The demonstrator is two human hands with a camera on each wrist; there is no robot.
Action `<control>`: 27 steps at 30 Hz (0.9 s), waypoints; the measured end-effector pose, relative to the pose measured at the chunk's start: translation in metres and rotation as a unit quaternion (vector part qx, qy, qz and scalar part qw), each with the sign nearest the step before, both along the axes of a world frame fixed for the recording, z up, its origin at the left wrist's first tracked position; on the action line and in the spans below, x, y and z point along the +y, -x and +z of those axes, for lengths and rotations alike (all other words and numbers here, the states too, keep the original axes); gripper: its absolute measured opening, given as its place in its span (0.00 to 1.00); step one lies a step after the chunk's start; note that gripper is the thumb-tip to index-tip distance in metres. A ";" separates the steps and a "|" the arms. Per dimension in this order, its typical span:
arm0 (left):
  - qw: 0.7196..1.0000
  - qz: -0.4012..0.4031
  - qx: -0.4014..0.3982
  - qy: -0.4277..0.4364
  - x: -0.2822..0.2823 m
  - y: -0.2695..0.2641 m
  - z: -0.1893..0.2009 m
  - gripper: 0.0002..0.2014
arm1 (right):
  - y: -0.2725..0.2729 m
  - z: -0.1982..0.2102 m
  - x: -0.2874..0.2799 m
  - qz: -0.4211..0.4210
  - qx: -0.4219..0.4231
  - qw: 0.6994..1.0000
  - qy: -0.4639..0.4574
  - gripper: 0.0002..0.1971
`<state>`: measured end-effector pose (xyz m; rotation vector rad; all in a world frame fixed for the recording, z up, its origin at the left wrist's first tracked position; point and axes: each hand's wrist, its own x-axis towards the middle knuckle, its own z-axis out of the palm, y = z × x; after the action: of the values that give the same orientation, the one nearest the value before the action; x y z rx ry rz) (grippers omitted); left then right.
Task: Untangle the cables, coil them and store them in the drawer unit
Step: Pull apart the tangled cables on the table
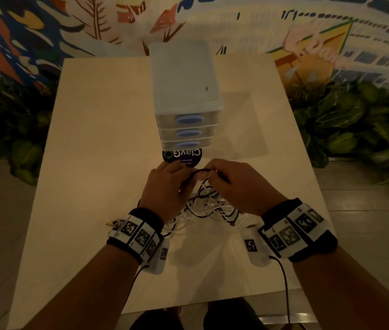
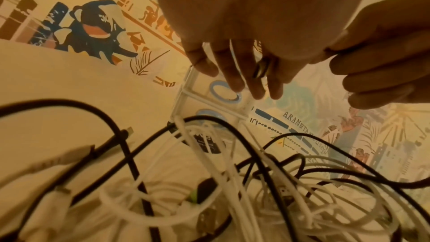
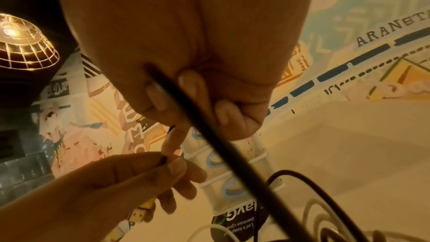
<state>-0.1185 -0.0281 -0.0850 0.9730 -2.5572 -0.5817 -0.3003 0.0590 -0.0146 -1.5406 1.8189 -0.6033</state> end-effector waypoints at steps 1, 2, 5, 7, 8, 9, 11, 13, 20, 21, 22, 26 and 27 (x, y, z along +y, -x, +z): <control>1.000 -0.001 0.011 -0.019 0.001 0.000 0.004 0.16 | 0.000 0.000 -0.001 -0.007 -0.005 1.000 0.001 0.09; 0.998 0.011 0.025 -0.057 0.002 0.000 0.008 0.15 | 0.002 0.000 -0.001 -0.012 -0.010 1.000 -0.001 0.07; 0.976 0.092 0.098 -0.173 -0.001 -0.005 0.018 0.12 | 0.012 0.001 0.005 0.016 -0.018 0.999 -0.031 0.15; 0.960 0.151 0.141 -0.188 -0.007 -0.011 0.023 0.12 | 0.018 0.002 0.013 0.040 -0.035 0.997 -0.060 0.21; 0.951 0.179 0.159 -0.195 -0.011 -0.015 0.024 0.12 | 0.022 -0.001 0.018 0.037 -0.049 0.996 -0.057 0.21; 0.942 0.204 0.173 -0.200 -0.015 -0.019 0.024 0.13 | 0.027 -0.007 0.022 0.013 -0.067 0.997 -0.040 0.18; 0.922 0.240 0.208 -0.223 -0.022 -0.029 0.027 0.13 | 0.042 -0.020 0.030 -0.080 -0.121 0.989 -0.004 0.12; 0.903 0.243 0.248 -0.252 -0.026 -0.041 0.028 0.14 | 0.057 -0.033 0.039 -0.153 -0.126 0.980 -0.006 0.15; 0.894 0.256 0.270 -0.248 -0.021 -0.056 0.037 0.33 | 0.066 -0.055 0.063 -0.124 -0.069 0.989 -0.035 0.11; 0.894 0.258 0.270 -0.247 -0.020 -0.056 0.036 0.35 | 0.063 -0.055 0.064 -0.110 -0.050 0.992 -0.035 0.10; 0.892 0.253 0.277 -0.250 -0.020 -0.057 0.036 0.36 | 0.059 -0.055 0.064 -0.094 -0.034 0.994 -0.036 0.10; 0.910 0.219 0.261 -0.237 -0.020 -0.063 0.035 0.25 | 0.041 -0.056 0.056 -0.043 -0.013 0.999 -0.029 0.16; 0.915 0.210 0.252 -0.236 -0.018 -0.065 0.036 0.23 | 0.038 -0.058 0.052 -0.037 -0.004 0.999 -0.027 0.18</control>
<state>-0.0535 -0.0465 -0.0490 1.2753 -1.7150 -1.1688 -0.3387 0.1112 -0.0725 -1.4389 1.8775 -0.5892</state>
